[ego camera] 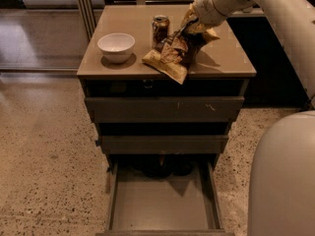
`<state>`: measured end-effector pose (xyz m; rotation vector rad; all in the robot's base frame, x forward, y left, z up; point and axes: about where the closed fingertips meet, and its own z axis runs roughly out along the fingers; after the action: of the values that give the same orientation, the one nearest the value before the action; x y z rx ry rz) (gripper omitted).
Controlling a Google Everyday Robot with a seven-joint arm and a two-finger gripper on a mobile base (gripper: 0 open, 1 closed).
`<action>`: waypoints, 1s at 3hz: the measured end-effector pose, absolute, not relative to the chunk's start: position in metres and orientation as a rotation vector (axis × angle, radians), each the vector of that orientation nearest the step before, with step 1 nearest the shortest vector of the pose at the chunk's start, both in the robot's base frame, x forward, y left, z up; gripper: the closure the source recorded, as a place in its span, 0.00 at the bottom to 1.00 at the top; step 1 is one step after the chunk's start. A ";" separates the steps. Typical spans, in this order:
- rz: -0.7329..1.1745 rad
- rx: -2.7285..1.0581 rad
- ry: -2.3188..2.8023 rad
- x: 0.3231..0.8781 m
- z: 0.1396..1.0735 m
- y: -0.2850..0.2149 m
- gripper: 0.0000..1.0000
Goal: Pick brown chip bag from bottom drawer and place on counter
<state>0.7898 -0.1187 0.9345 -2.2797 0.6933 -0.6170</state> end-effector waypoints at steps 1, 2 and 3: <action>-0.617 -2.280 0.693 0.790 0.934 -0.119 0.06; -0.616 -2.280 0.694 0.790 0.934 -0.118 0.00; -0.644 -2.296 0.705 0.773 0.954 -0.133 0.00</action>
Offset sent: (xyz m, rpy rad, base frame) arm 0.0000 0.0000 0.0000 0.0000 0.0000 0.0000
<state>0.7730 -0.1330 0.9538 -2.2958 0.7047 -0.6438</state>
